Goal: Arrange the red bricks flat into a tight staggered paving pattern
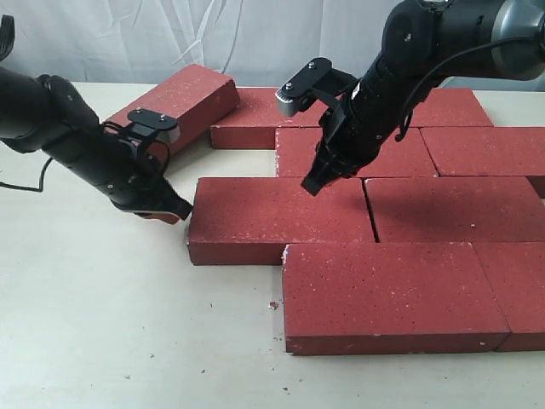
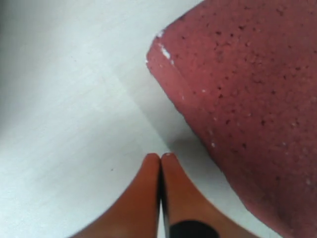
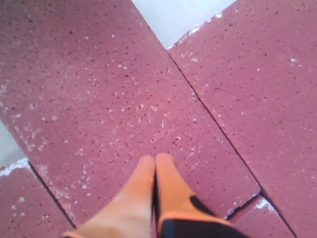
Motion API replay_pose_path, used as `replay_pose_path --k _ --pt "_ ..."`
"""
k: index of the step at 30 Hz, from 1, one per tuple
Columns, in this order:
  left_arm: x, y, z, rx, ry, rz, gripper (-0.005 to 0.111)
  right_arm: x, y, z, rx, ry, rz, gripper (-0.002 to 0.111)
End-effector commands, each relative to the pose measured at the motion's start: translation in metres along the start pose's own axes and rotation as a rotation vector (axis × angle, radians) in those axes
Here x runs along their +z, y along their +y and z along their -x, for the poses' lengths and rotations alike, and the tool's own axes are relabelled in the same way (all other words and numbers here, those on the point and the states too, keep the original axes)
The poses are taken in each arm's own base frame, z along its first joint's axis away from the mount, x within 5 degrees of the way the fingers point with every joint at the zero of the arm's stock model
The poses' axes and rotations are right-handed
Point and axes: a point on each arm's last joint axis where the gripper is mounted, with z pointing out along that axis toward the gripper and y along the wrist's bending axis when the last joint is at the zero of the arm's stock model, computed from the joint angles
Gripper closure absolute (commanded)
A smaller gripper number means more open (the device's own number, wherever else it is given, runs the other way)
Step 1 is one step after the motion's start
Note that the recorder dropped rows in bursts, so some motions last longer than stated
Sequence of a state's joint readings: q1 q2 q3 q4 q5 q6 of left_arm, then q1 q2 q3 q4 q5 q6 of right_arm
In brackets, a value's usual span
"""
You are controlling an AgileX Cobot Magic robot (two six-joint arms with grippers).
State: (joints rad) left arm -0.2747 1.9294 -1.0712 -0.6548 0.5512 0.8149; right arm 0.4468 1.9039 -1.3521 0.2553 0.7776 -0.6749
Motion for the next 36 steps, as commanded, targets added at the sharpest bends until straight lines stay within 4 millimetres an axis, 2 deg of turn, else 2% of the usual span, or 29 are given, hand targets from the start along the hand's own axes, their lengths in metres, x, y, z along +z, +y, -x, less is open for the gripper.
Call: replay_pose_path --k 1,5,7,11,16,20,22,28,32,36 --pt "-0.036 -0.003 0.012 0.022 -0.069 0.002 0.107 -0.002 -0.002 0.0 0.004 -0.011 -0.006 0.109" --pt "-0.086 0.002 0.014 0.066 -0.155 0.072 0.107 -0.002 -0.004 0.009 0.058 -0.116 -0.029 0.109" --pt "-0.095 0.016 0.011 0.031 -0.177 0.104 0.107 -0.004 -0.01 0.017 0.075 -0.205 -0.091 0.109" --pt "-0.101 0.035 0.01 -0.06 -0.233 0.156 0.107 -0.004 -0.022 0.028 0.048 -0.326 -0.213 0.109" --pt "-0.104 0.041 0.012 -0.074 -0.27 0.189 0.107 -0.01 -0.044 0.051 0.051 -0.432 -0.295 0.109" --pt "-0.104 0.041 0.012 -0.076 -0.274 0.19 0.107 -0.009 -0.078 0.07 0.085 -0.428 -0.273 0.109" --pt "-0.104 0.041 0.012 -0.076 -0.272 0.189 0.107 -0.006 -0.097 0.075 0.128 -0.409 -0.207 0.109" --pt "-0.103 0.04 0.012 -0.077 -0.267 0.183 0.107 0.013 -0.135 0.095 0.124 -0.504 0.093 0.109" --pt "-0.101 0.04 0.008 -0.08 -0.256 0.18 0.107 0.036 -0.154 0.104 0.141 -0.615 0.106 0.109" --pt "-0.1 0.044 0.004 -0.079 -0.245 0.199 0.107 0.061 -0.161 0.108 0.032 -0.7 0.083 0.109"
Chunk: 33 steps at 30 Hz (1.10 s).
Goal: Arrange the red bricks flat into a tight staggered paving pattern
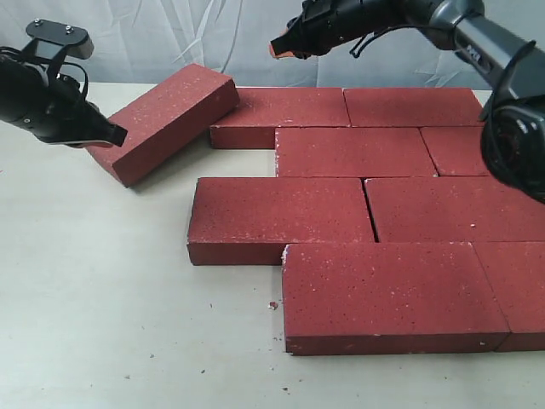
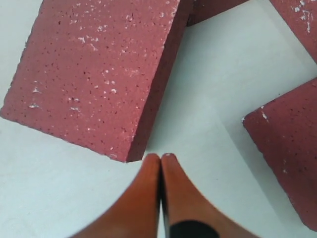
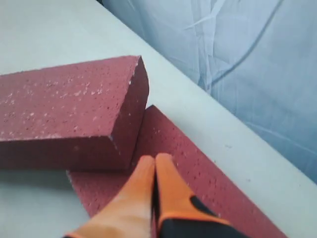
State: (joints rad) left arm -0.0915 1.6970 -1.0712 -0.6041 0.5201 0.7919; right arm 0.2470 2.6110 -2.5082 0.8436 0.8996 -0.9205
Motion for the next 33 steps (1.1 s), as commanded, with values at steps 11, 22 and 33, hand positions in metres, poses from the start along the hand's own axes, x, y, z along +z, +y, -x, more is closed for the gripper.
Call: replay_pose_path --k 11,22,33 --pt "-0.009 0.048 -0.032 -0.218 0.001 0.086 0.107 0.048 -0.015 -0.036 -0.587 -0.254 0.043 0.109" --pt "0.016 0.056 -0.059 -0.329 0.05 0.106 0.107 0.063 -0.016 -0.047 -0.736 -0.276 -0.01 0.109" --pt "0.021 0.067 -0.052 -0.326 -0.012 0.175 0.107 0.056 -0.021 -0.041 -0.657 -0.295 -0.028 0.109"
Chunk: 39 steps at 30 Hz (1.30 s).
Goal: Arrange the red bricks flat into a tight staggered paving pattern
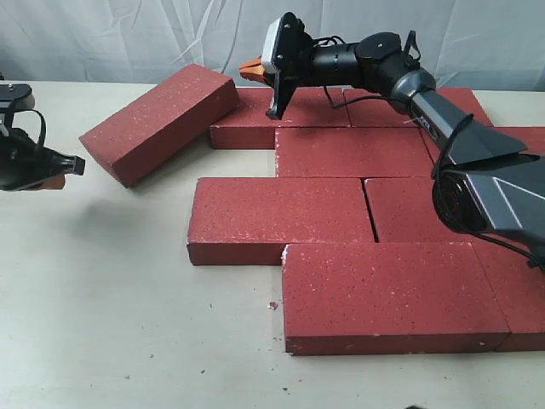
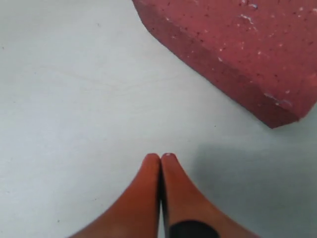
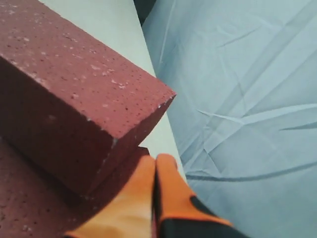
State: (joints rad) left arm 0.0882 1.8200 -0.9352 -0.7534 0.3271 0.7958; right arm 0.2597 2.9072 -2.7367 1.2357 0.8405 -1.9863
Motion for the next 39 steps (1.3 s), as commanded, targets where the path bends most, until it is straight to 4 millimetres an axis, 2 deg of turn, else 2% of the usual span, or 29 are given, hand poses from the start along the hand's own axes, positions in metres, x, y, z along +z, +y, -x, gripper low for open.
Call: replay_pose_path --k 1,5,7,9,11,13,17,20,25,28,34,36,39 --pt "-0.017 -0.002 0.016 0.026 -0.083 0.013 0.107 -0.014 -0.018 0.002 0.156 0.002 -0.068 0.109" --pt "-0.034 0.004 0.037 0.023 -0.239 0.11 0.107 -0.044 -0.034 0.019 0.342 0.097 0.029 0.109" --pt "-0.04 0.012 0.056 -0.003 -0.376 0.218 0.107 -0.06 -0.04 0.031 0.391 0.233 0.061 0.109" --pt "-0.04 0.016 0.077 -0.039 -0.449 0.24 0.107 -0.072 -0.044 0.043 0.408 0.389 0.071 0.109" --pt "-0.031 0.013 0.096 -0.019 -0.432 0.176 0.107 -0.08 -0.043 0.057 0.469 0.498 0.073 0.109" --pt "-0.021 0.008 0.126 0.006 -0.42 0.08 0.107 -0.086 -0.043 0.071 0.508 0.571 0.071 0.109" --pt "0.008 0.0 0.163 0.009 -0.402 -0.042 0.107 -0.094 -0.049 0.09 0.591 0.598 -0.005 0.109" --pt "0.031 -0.009 0.181 0.032 -0.394 -0.103 0.107 -0.099 -0.053 0.099 0.635 0.63 -0.063 0.109" --pt "0.066 -0.023 0.195 0.081 -0.331 -0.124 0.107 -0.106 -0.053 0.114 0.636 0.694 -0.118 0.109" --pt "0.078 -0.03 0.204 0.081 -0.306 -0.103 0.107 -0.109 -0.046 0.12 0.642 0.735 -0.091 0.109" --pt "0.107 -0.049 0.204 0.118 -0.257 -0.148 0.107 -0.129 -0.014 0.119 0.655 0.855 0.056 0.109" --pt "0.115 -0.054 0.204 0.103 -0.26 -0.159 0.107 -0.14 -0.002 0.124 0.678 0.872 0.098 0.109" --pt "0.121 -0.064 0.204 0.106 -0.255 -0.183 0.107 -0.157 0.011 0.147 0.697 0.798 0.1 0.109"
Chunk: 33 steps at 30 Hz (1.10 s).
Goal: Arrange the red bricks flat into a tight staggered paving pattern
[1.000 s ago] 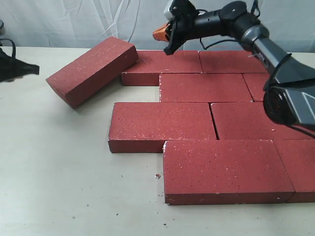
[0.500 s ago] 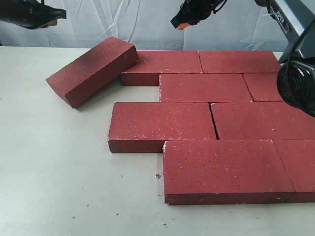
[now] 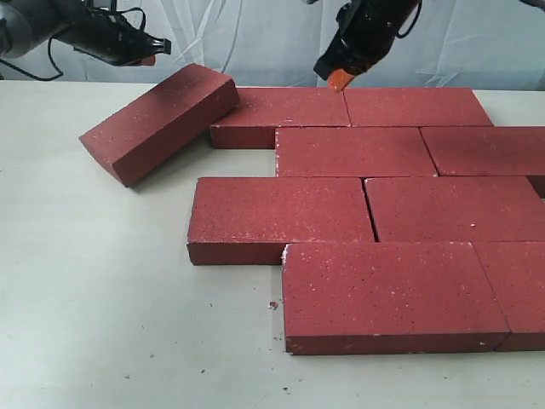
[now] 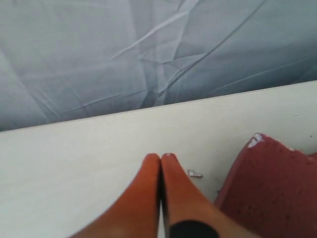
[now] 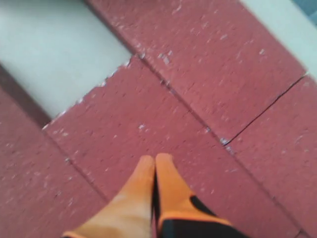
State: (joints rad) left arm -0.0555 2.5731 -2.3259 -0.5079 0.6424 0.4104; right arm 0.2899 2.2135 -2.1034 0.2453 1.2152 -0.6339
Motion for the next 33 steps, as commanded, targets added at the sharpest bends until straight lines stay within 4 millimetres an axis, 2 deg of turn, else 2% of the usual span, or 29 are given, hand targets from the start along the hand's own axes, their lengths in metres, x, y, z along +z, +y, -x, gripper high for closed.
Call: replay_pose_path --k 1,3,8,11,14,15,17,22,25,27,29,31,33 --pt "0.012 -0.014 -0.003 -0.005 0.017 -0.033 0.107 -0.036 0.031 -0.013 -0.021 -0.106 0.058 0.109" --pt "0.015 -0.02 -0.005 0.005 0.036 -0.047 0.107 -0.046 0.052 -0.02 -0.063 -0.172 0.128 0.109" --pt "0.015 -0.026 -0.009 0.012 0.081 -0.07 0.107 -0.054 0.096 -0.045 -0.14 -0.279 0.221 0.109" --pt "0.015 -0.033 -0.013 0.025 0.135 -0.097 0.107 -0.057 0.109 -0.062 -0.146 -0.313 0.188 0.109" --pt "0.011 -0.038 -0.011 0.028 0.158 -0.122 0.107 -0.052 0.113 -0.081 -0.106 -0.324 0.125 0.109" --pt "0.004 -0.043 -0.005 0.038 0.157 -0.154 0.107 -0.045 0.115 -0.092 -0.098 -0.319 0.093 0.109" --pt "-0.01 -0.052 0.005 0.096 0.157 -0.217 0.107 -0.036 0.112 -0.1 -0.112 -0.318 0.042 0.109" --pt "-0.038 -0.067 0.02 0.184 0.167 -0.307 0.107 -0.034 0.108 -0.1 -0.104 -0.335 -0.009 0.109" --pt "-0.048 -0.08 0.014 0.326 0.211 -0.478 0.107 -0.033 0.107 -0.1 -0.103 -0.341 -0.022 0.109" --pt "-0.044 -0.073 0.023 0.289 0.134 -0.378 0.107 -0.033 0.107 -0.1 -0.103 -0.341 -0.022 0.109" --pt "-0.038 -0.055 0.035 0.178 0.033 -0.159 0.107 -0.034 0.107 -0.1 -0.097 -0.346 -0.023 0.109" --pt "-0.031 -0.043 0.038 0.128 -0.016 -0.013 0.107 -0.034 0.107 -0.099 -0.096 -0.349 -0.028 0.109" --pt "-0.023 -0.042 0.035 0.155 -0.035 0.029 0.107 -0.034 0.106 -0.099 -0.094 -0.356 -0.041 0.109"
